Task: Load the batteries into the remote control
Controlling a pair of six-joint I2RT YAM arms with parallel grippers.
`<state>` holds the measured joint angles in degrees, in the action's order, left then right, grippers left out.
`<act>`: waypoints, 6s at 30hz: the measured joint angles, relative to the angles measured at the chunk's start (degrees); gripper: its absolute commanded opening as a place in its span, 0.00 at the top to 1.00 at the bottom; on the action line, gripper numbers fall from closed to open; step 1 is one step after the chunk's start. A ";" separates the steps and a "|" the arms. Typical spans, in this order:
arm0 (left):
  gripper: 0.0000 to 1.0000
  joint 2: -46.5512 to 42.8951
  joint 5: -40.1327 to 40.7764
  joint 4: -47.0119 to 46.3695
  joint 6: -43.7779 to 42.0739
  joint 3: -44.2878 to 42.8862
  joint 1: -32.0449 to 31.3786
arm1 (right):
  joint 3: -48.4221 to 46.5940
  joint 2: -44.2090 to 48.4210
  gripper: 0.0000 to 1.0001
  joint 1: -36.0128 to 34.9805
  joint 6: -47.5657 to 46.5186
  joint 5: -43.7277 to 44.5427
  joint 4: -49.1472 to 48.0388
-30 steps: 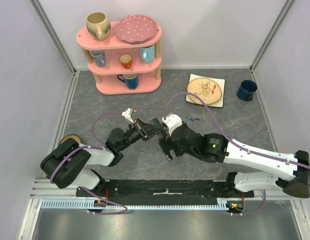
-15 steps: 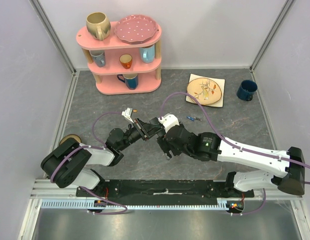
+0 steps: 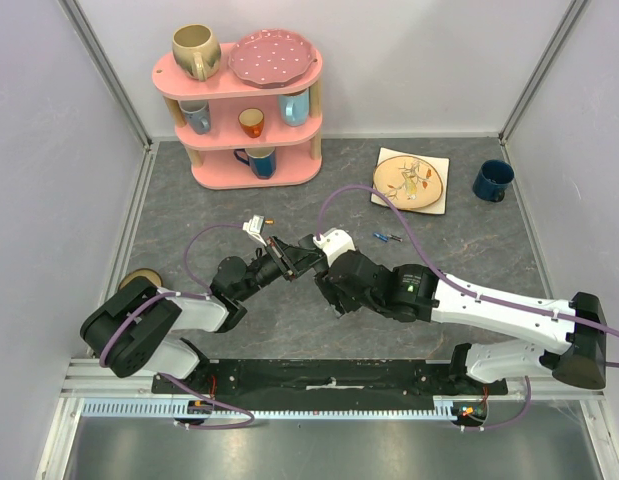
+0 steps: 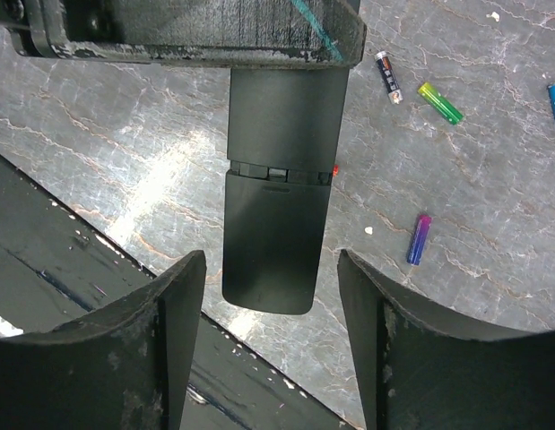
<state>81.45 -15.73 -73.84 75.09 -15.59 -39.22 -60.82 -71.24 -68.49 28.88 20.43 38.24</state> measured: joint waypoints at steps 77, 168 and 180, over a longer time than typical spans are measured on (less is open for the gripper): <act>0.98 -7.58 0.20 9.92 -2.58 0.72 3.58 | -0.07 7.54 0.55 -0.02 0.33 -3.69 -0.24; 0.98 -35.95 -7.39 31.30 -6.86 11.08 9.27 | 31.76 13.90 0.32 45.72 25.33 -3.69 3.02; 0.98 -34.91 -7.89 28.65 -6.27 11.10 9.27 | 31.45 7.69 0.35 45.72 26.91 -1.88 2.89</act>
<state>46.54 -23.62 -45.19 68.82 -4.49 -29.95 -29.36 -63.55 -22.76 55.79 18.55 41.12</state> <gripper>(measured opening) 0.241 0.673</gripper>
